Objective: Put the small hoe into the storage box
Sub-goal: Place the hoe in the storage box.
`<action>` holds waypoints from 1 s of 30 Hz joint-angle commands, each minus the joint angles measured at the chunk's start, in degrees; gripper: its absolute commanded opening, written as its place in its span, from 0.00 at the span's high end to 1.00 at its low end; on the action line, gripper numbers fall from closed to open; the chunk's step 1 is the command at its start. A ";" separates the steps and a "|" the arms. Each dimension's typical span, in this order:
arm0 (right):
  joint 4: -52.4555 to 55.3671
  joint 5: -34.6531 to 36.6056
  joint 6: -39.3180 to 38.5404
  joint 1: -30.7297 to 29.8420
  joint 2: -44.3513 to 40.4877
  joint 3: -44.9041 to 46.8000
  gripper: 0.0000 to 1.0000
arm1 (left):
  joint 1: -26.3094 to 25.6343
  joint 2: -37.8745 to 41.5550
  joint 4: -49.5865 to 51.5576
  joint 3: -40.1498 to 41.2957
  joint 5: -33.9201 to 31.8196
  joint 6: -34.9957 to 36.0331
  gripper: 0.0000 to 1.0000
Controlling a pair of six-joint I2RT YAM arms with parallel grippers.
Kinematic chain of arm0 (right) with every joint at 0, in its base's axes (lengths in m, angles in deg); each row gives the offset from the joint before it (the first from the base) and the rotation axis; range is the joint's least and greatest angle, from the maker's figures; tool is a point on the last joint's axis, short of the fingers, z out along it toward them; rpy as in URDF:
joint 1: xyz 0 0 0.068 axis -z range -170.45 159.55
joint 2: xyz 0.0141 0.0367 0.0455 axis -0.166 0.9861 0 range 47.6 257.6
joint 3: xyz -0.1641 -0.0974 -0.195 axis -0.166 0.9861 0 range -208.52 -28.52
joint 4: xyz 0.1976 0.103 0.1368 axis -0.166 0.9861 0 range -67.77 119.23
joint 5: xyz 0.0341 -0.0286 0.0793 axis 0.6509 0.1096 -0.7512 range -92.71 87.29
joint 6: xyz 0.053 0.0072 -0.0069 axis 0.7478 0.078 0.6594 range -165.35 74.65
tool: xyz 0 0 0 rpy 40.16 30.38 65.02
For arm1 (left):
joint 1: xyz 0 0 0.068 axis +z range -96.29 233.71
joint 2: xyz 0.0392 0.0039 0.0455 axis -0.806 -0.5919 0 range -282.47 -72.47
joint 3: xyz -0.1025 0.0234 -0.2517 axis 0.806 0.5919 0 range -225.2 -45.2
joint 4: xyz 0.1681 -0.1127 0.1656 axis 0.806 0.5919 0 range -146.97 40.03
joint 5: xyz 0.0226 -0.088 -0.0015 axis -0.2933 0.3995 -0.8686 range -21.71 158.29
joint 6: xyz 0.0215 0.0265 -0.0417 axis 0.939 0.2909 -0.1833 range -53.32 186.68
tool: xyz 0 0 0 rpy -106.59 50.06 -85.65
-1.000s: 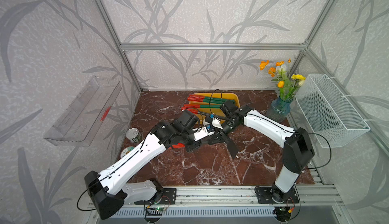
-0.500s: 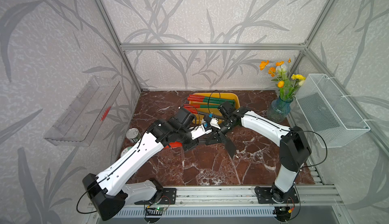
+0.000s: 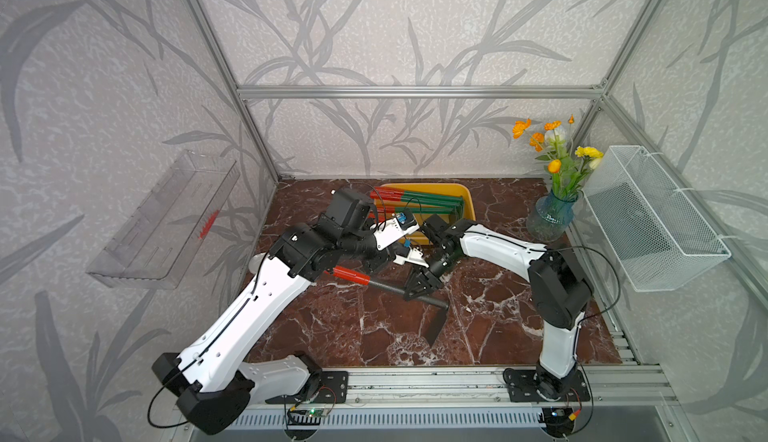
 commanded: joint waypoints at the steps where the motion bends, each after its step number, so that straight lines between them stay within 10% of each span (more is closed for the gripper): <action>1: 1.85 -3.51 -0.59 -0.03 -2.27 -0.77 0.93 | 0.50 -0.19 -1.97 -0.17 0.47 0.29 1.00; 14: 0.37 14.85 7.91 0.77 -0.92 -2.71 1.00 | 0.74 3.91 -2.39 6.30 -13.87 -7.35 0.98; 21: -6.20 30.88 14.90 0.78 -6.67 -0.84 1.00 | 3.57 4.05 -7.40 12.35 -17.74 -33.62 0.70; 30: -6.47 52.88 13.94 -1.10 -19.42 -1.07 1.00 | 7.10 6.20 -26.42 22.27 -6.51 -59.03 0.66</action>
